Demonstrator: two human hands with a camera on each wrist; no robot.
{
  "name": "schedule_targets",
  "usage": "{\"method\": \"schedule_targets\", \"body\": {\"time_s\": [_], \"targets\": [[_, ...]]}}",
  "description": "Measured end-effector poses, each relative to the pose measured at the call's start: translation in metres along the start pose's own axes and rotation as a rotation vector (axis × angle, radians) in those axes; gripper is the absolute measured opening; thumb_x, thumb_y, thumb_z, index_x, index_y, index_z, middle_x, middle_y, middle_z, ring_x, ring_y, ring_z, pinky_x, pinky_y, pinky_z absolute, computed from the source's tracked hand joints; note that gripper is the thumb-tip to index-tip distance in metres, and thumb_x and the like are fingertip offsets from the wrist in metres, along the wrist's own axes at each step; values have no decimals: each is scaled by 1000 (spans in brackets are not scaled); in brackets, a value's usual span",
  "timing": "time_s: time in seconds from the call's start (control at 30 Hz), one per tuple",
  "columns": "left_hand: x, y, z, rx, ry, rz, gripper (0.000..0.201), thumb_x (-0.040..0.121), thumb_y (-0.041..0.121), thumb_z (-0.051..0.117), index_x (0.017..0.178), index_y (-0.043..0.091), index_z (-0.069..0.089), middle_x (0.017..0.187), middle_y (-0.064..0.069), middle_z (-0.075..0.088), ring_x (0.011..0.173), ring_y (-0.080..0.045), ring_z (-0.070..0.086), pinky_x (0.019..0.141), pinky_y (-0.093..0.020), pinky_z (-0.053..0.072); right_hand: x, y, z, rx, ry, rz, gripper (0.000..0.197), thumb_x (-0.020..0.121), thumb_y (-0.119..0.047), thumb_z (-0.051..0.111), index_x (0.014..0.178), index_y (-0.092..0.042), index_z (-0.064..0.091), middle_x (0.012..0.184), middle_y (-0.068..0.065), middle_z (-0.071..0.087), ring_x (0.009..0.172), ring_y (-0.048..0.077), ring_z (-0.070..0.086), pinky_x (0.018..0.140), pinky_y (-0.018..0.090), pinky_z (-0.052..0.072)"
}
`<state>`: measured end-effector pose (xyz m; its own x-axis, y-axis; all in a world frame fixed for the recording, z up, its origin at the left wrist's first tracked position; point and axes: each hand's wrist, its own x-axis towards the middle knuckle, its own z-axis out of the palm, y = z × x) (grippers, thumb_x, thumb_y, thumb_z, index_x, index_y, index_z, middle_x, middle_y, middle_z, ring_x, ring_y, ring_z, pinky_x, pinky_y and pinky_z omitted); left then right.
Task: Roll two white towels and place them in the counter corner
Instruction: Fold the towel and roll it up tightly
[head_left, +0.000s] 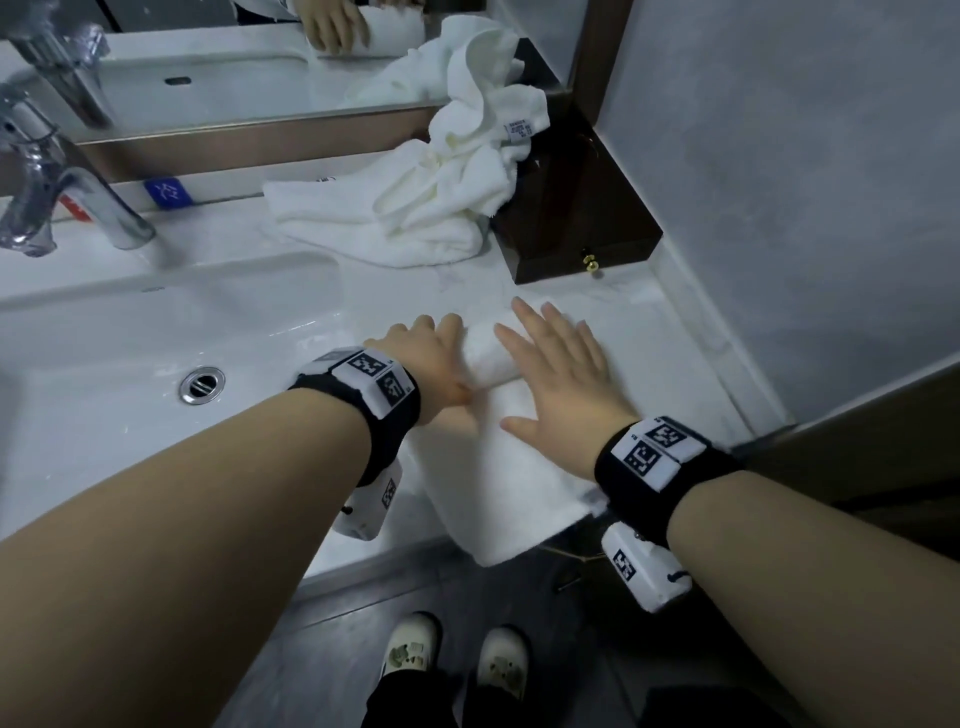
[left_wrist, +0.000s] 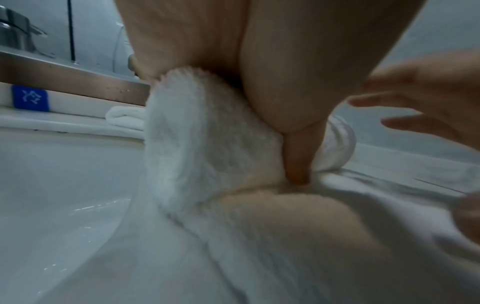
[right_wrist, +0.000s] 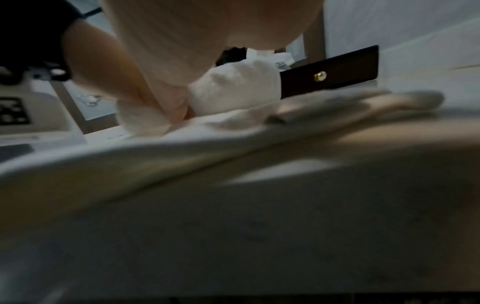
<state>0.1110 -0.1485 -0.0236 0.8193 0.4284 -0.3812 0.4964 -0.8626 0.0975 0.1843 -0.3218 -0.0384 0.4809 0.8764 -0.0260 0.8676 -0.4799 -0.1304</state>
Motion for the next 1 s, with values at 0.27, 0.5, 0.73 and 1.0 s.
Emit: {"method": "schedule_targets", "body": {"time_s": [0.27,0.5,0.73,1.0], "targets": [[17,-13,-8,92,139,-75,54,84,31,68,125,24,33,115,-7,41,104,-31,49,73,-42,39,-3,-17,24,83,-280,-197,73,89,-60,45,150,-36,13,161,-11,-13,148,19,-14,120,50,-2],[31,-12,-4,137,195,-71,48,80,24,64,112,26,29,92,-2,40,78,-27,43,63,-40,34,-7,-35,42,105,-304,-240,55,88,-66,29,138,-65,6,159,-17,-15,145,31,-23,110,58,-20],[28,-5,5,252,267,-45,64,72,13,58,127,21,26,111,-4,47,93,-26,47,67,-39,33,0,-44,45,111,-332,-204,49,88,-69,25,130,-75,1,155,-20,-28,141,32,-33,106,59,-25],[14,-15,-2,81,78,85,69,103,33,33,157,22,-8,164,-18,7,150,-32,13,123,-44,4,-1,-44,47,149,-333,-188,50,85,-71,26,127,-78,1,149,-26,-36,140,29,-34,105,58,-26]]}}
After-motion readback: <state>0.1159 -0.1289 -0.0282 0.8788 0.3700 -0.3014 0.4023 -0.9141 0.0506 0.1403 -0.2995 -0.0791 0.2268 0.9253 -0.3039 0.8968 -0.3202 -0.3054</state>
